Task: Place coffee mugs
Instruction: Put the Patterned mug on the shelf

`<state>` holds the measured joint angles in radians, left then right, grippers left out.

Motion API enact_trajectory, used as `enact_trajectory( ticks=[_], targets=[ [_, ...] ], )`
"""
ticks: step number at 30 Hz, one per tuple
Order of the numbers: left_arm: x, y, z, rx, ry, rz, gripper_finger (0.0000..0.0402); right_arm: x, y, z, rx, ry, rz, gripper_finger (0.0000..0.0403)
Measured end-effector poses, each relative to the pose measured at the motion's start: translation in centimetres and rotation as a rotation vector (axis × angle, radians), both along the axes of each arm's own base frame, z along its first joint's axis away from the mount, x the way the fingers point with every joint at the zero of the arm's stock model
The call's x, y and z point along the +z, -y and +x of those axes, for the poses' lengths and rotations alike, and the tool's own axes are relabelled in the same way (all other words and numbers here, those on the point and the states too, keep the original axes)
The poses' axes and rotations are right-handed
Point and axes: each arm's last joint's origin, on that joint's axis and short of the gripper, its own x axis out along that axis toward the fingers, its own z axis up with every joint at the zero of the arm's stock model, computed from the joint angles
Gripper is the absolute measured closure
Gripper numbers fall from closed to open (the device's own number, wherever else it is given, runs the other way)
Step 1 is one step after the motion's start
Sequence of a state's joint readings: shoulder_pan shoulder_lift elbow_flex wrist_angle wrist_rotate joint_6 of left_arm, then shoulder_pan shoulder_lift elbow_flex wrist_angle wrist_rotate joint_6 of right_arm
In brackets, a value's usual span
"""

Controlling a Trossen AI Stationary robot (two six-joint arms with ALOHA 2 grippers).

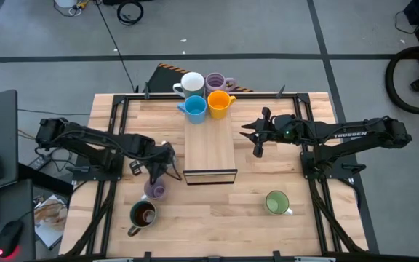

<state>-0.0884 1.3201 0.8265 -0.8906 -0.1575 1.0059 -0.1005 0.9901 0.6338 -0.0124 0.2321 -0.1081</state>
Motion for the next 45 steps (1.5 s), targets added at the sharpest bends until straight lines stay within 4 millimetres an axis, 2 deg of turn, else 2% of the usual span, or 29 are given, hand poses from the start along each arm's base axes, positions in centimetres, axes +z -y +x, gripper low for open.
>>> enact_trajectory(
  ticks=[5,8,16,21,29,32,35,41,45],
  targets=[
    [0.0,-0.4,0.0,0.146,0.007,-0.09,0.0376,0.0,0.0,0.0,0.0,-0.001,0.0,0.028],
    [1.0,-0.7,-0.3,0.243,-0.023,-0.127,0.0376,0.0,0.0,0.0,0.001,-0.003,-0.004,0.028],
    [7.9,-2.5,1.1,0.71,0.128,-0.211,0.0376,0.0,0.0,0.0,0.002,-0.003,-0.006,0.028],
    [11.8,-3.5,0.8,0.964,0.185,-0.269,0.0376,0.0,0.0,0.0,0.011,-0.003,-0.003,0.028],
    [17.0,-3.9,2.2,1.174,0.325,-0.428,0.0376,0.0,-0.1,0.0,0.023,-0.008,-0.01,0.028],
    [17.6,-3.9,3.5,1.218,0.277,-0.418,0.0376,0.0,-0.1,0.0,0.023,-0.01,-0.01,0.028],
    [18.0,-3.7,5.7,1.199,0.254,-0.399,0.0375,0.0,-0.1,0.0,0.024,-0.01,-0.009,0.028],
    [17.8,-3.8,9.7,1.165,0.225,-0.383,0.0371,-0.1,-0.1,0.0,0.033,-0.014,-0.006,0.028],
    [17.3,-4.0,11.5,1.156,0.217,-0.369,0.037,-0.2,-0.1,0.0,0.035,-0.024,-0.008,0.028]
  ],
)
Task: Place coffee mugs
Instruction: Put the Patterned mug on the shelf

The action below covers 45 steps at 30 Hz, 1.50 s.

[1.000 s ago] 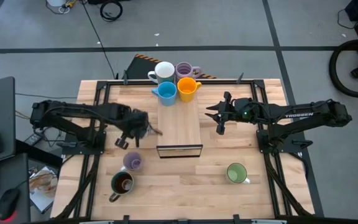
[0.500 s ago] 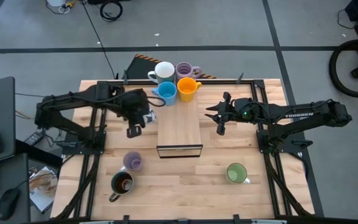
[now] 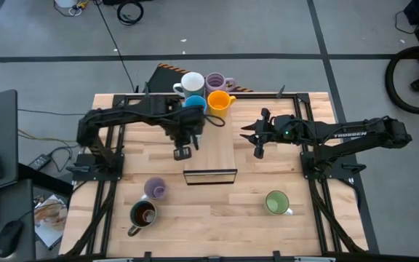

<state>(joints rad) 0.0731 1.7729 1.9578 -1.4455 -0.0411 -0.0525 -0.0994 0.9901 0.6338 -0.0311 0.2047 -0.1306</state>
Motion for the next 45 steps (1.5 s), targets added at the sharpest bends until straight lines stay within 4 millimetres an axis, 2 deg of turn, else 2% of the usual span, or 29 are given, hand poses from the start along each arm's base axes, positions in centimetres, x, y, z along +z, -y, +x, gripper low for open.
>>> enact_trajectory(
  ticks=[12,21,34,38,45],
  targets=[
    [-2.0,-0.6,2.1,0.01,-0.015,0.01,0.0369,-0.1,0.0,-0.1,-0.001,-0.014,0.004,0.028],
    [-2.0,-0.8,2.2,0.005,-0.02,0.022,0.0363,-0.1,-0.1,0.0,0.009,-0.014,0.008,0.028],
    [-2.0,-0.9,2.4,-0.026,-0.004,0.077,0.029,-0.2,-0.1,-0.1,0.015,-0.015,0.015,0.028],
    [-2.0,-1.0,2.4,0.004,-0.008,0.103,0.0293,-0.1,-0.1,-0.4,0.014,-0.024,0.016,0.028],
    [-2.0,-1.2,2.4,0.089,-0.001,0.107,0.032,0.0,-0.2,-0.5,0.015,-0.016,0.022,0.028]
  ],
)
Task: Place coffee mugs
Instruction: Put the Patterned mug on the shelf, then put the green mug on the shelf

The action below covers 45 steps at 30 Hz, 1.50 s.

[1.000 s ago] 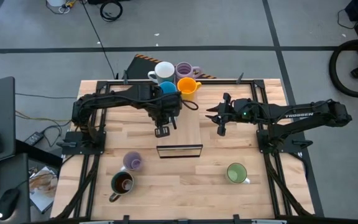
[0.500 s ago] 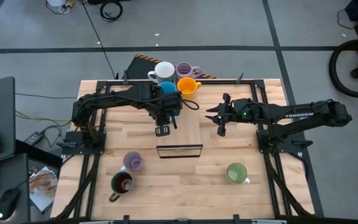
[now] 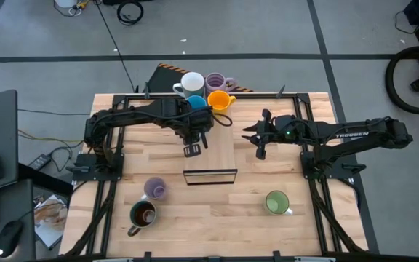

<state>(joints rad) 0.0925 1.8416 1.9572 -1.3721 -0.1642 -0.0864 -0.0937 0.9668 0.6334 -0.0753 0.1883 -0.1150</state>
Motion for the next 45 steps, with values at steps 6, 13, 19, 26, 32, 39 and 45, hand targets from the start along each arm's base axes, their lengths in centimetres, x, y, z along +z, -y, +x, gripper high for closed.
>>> enact_trajectory(
  ticks=[6,13,19,26,32,39,45],
  targets=[
    [0.0,0.0,0.0,-0.012,-0.003,0.024,0.0328,0.0,-0.3,0.0,0.015,0.0,0.0,0.028],
    [0.1,-0.2,0.2,-0.054,0.005,0.067,0.0324,0.0,-0.6,0.1,0.027,0.001,0.004,0.028],
    [0.1,-0.4,0.2,-0.085,-0.008,0.083,0.0323,0.0,-0.6,0.1,0.027,0.001,0.004,0.028],
    [0.1,-0.4,0.2,-0.127,-0.017,0.107,0.0323,0.0,-0.6,0.1,0.027,0.0,0.004,0.028],
    [0.1,0.3,0.3,-0.167,-0.014,0.122,0.0322,0.0,-0.6,0.1,0.028,0.0,0.003,0.028],
    [0.2,1.1,0.5,-0.203,-0.018,0.177,0.0277,0.0,-0.6,0.1,0.028,0.0,0.003,0.028],
    [0.2,1.2,0.5,-0.216,-0.021,0.188,0.0239,0.0,-0.6,0.1,0.028,0.0,0.003,0.028]
  ],
)
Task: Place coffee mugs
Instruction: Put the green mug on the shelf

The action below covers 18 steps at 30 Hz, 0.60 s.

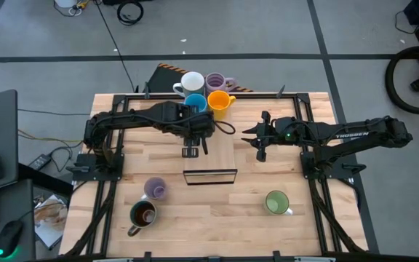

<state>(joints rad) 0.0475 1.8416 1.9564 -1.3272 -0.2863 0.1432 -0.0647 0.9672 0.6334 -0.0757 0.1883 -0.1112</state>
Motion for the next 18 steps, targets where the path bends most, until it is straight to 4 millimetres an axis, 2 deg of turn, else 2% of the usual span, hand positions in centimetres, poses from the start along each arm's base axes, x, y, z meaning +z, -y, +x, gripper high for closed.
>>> enact_trajectory(
  ticks=[7,18],
  targets=[
    [0.8,0.0,-0.5,-0.002,0.033,0.001,0.0218,0.0,0.0,0.0,0.0,0.0,0.0,0.028],
    [4.4,0.4,-2.8,-0.052,0.209,-0.074,0.0205,0.0,-0.2,-0.1,0.001,-0.005,0.011,0.028]
  ],
)
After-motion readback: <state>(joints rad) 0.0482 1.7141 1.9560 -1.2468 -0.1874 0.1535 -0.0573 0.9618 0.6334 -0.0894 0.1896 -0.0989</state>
